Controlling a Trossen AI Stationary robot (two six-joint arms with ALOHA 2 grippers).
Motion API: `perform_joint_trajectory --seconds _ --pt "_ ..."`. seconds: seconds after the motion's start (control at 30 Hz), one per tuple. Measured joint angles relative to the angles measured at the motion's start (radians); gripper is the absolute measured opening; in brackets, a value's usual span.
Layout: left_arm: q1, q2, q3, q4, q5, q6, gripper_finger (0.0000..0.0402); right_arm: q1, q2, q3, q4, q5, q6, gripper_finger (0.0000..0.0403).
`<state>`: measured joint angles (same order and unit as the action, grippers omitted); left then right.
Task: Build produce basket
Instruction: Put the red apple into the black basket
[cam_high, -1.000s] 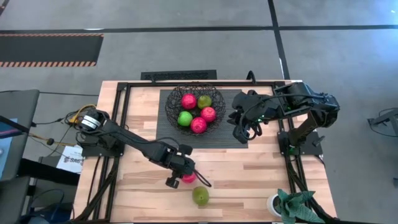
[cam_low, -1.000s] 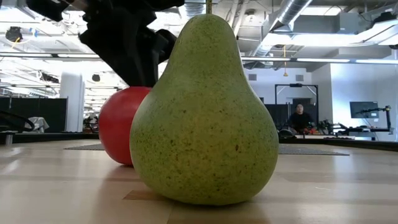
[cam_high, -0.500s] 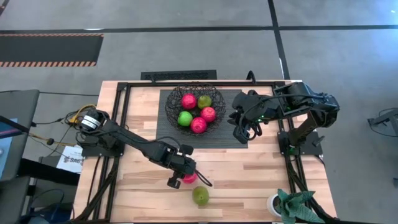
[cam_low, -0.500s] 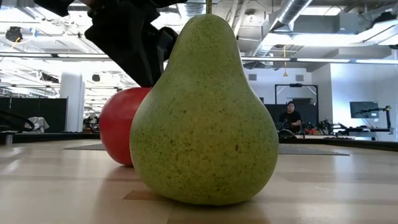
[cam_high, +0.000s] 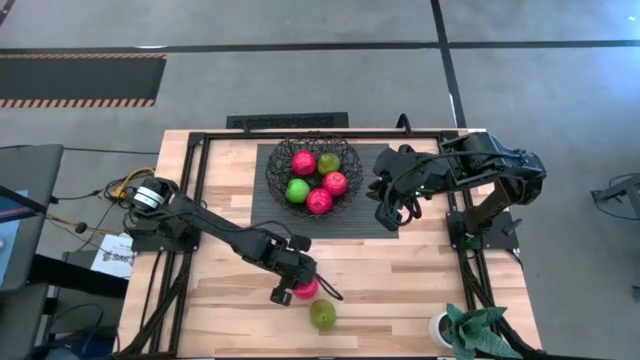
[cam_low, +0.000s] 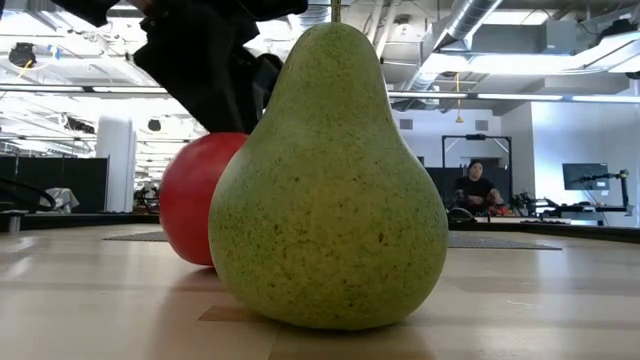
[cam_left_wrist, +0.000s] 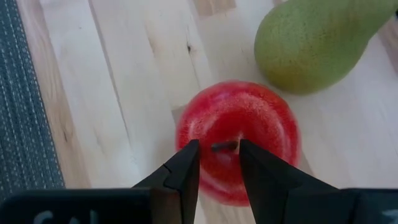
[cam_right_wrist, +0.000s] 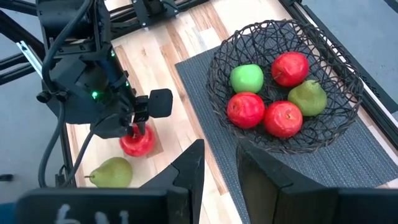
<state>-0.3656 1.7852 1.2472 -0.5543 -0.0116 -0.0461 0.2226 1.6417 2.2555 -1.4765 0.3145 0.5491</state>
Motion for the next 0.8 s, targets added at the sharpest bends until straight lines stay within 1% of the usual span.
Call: perform_joint_trajectory --seconds 0.23,0.43,0.53,0.67,0.7,0.8 --pt "0.000 0.000 0.000 0.006 -0.022 -0.021 0.0100 0.000 0.000 0.000 -0.004 0.000 0.000 0.0114" --pt "0.000 0.000 -0.002 0.034 -0.028 -0.116 0.0097 0.000 0.000 0.000 -0.005 0.000 0.000 0.0114" --pt "-0.002 0.000 -0.002 0.056 -0.047 -0.151 0.0075 0.000 0.000 0.000 -0.005 0.000 0.000 0.0114" --pt "-0.007 0.000 -0.002 0.056 -0.043 -0.160 0.0018 0.000 0.000 0.000 -0.005 0.000 0.000 0.0114" --pt "-0.009 -0.001 -0.002 0.057 -0.036 -0.160 0.0010 0.000 0.000 0.000 -0.005 0.000 0.000 0.0114" --pt "-0.019 -0.002 -0.002 0.057 -0.035 -0.161 0.0006 0.000 0.000 0.000 -0.005 0.000 0.000 0.0114"
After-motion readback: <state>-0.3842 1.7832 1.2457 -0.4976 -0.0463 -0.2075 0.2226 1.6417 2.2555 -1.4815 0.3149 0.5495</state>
